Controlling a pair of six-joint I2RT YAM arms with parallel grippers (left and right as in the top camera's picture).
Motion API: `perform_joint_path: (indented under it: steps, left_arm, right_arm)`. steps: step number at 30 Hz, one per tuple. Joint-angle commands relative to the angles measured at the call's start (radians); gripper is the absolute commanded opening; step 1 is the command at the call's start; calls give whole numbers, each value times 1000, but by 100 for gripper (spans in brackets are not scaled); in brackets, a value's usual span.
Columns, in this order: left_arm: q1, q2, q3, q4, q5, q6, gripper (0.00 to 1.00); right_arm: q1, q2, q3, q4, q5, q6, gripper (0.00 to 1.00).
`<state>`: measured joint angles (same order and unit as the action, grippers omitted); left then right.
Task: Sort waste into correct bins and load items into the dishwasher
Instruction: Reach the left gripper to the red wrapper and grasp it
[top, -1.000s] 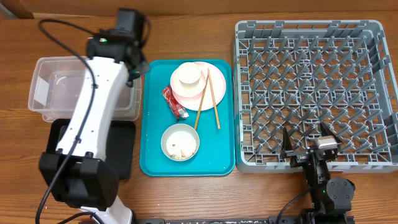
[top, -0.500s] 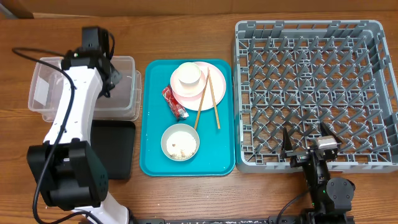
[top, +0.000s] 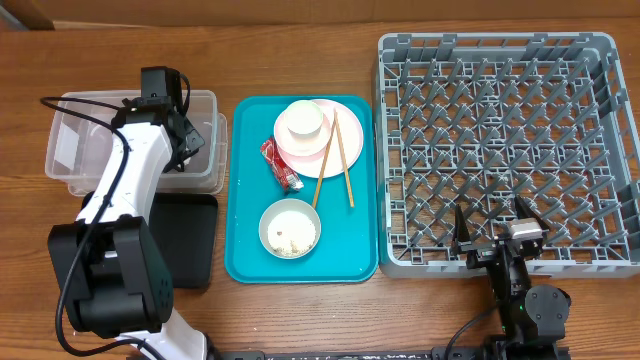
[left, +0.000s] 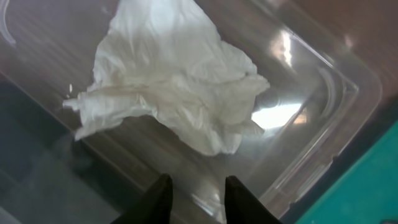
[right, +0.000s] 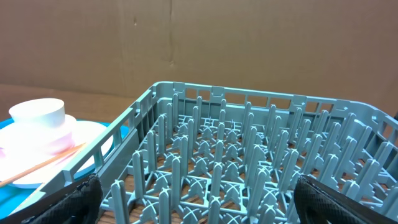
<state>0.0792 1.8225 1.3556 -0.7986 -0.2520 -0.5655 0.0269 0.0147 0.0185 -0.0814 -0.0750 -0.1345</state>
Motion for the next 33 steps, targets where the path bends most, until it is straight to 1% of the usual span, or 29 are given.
perform_joint_path:
  steps: [1,5,8,12,14,16,19,20,24,25,26,28,30,33]
  left_arm:
    - [1,7,74,-59,58,32,30]
    - [-7,6,196,-196,153,51,22]
    - [-26,1,287,-287,219,78,21]
    - [-66,-11,377,-373,272,98,15]
    - [-92,-13,392,-392,329,98,13]
    - [-118,-11,390,-406,413,98,9]
    - [-165,-11,363,-412,460,98,4]
    - [-182,-11,352,-411,459,98,4]
    - [-261,-11,282,-370,458,94,17]
    - [-280,-11,262,-352,458,94,25]
    - [-301,-11,238,-328,458,94,30]
    - [-336,-11,193,-276,457,93,36]
    - [-362,-11,153,-225,451,89,37]
    - [-386,-11,102,-157,451,87,37]
  right_arm:
    - [2,-11,-11,5,-6,3,100]
    - [2,-11,-11,5,-6,3,100]
    - [2,-11,-11,5,-6,3,100]
    - [2,-11,-11,5,-6,3,100]
    - [2,-11,-11,5,-6,3,100]
    - [2,-11,-11,5,-6,3,100]
    - [2,-11,-11,5,-6,3,100]
    - [2,-11,-11,5,-6,3,100]
    - [2,-11,-11,5,-6,3,100]
    - [2,-11,-11,5,-6,3,100]
    - [2,-11,-11,5,-6,3,100]
    - [2,-11,-11,5,-6,3,100]
    - [2,-11,-11,5,-6,3,100]
    - [2,-11,-11,5,-6,3,100]
